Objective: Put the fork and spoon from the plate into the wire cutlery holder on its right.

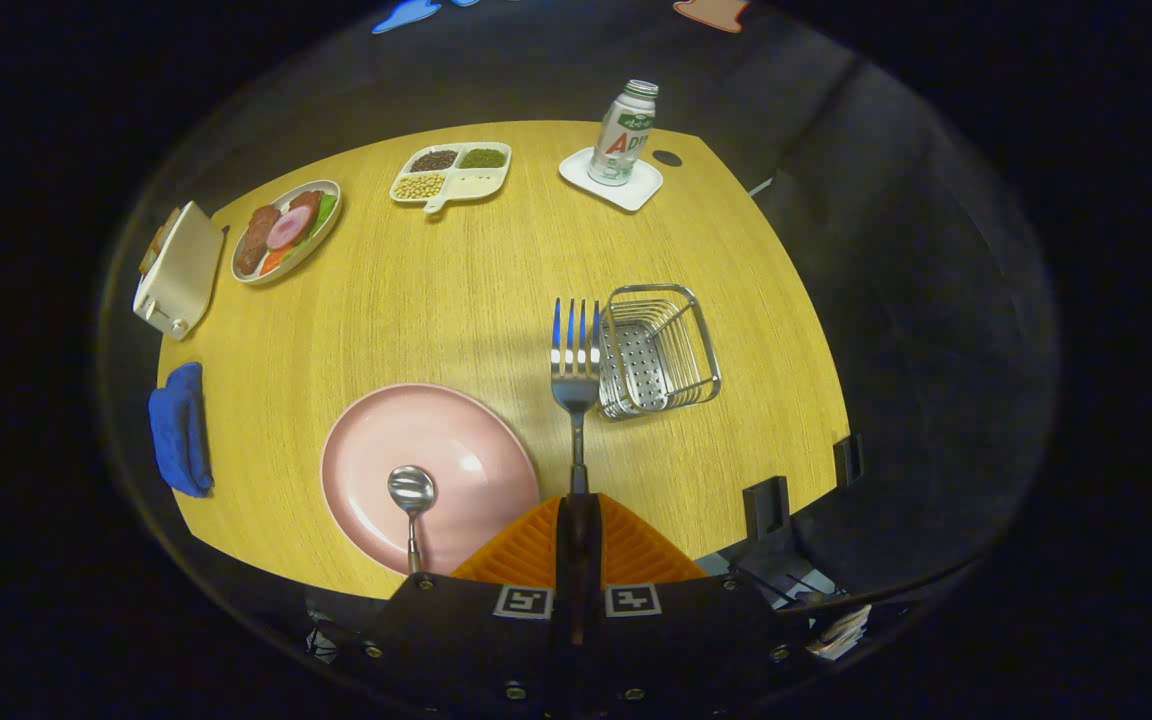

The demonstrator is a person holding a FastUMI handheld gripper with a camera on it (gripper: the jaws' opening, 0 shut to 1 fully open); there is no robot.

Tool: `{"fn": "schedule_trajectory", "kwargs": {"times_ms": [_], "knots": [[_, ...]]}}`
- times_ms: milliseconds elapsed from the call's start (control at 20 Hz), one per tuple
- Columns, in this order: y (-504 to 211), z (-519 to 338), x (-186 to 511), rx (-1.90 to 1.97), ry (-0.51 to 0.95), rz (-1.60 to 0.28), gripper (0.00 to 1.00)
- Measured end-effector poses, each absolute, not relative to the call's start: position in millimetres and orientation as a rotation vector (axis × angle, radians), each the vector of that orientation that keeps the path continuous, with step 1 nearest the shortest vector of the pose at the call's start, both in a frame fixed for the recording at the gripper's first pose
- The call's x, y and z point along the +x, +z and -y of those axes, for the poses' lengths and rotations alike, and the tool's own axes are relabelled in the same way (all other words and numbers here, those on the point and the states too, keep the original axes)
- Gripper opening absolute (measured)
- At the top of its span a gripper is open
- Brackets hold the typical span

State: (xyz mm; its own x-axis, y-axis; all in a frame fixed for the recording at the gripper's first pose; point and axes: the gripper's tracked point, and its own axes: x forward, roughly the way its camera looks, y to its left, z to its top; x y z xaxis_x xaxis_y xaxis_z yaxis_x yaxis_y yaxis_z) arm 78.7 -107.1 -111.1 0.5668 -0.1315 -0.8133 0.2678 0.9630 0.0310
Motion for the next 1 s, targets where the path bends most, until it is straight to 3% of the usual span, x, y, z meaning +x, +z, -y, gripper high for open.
{"fn": "schedule_trajectory", "kwargs": {"times_ms": [400,1000], "knots": [[-123.6,151.9,83.0,0.256,-0.289,-1.004,0.05],[-144.3,159.4,96.5,0.273,-0.222,-1.086,0.05]]}}
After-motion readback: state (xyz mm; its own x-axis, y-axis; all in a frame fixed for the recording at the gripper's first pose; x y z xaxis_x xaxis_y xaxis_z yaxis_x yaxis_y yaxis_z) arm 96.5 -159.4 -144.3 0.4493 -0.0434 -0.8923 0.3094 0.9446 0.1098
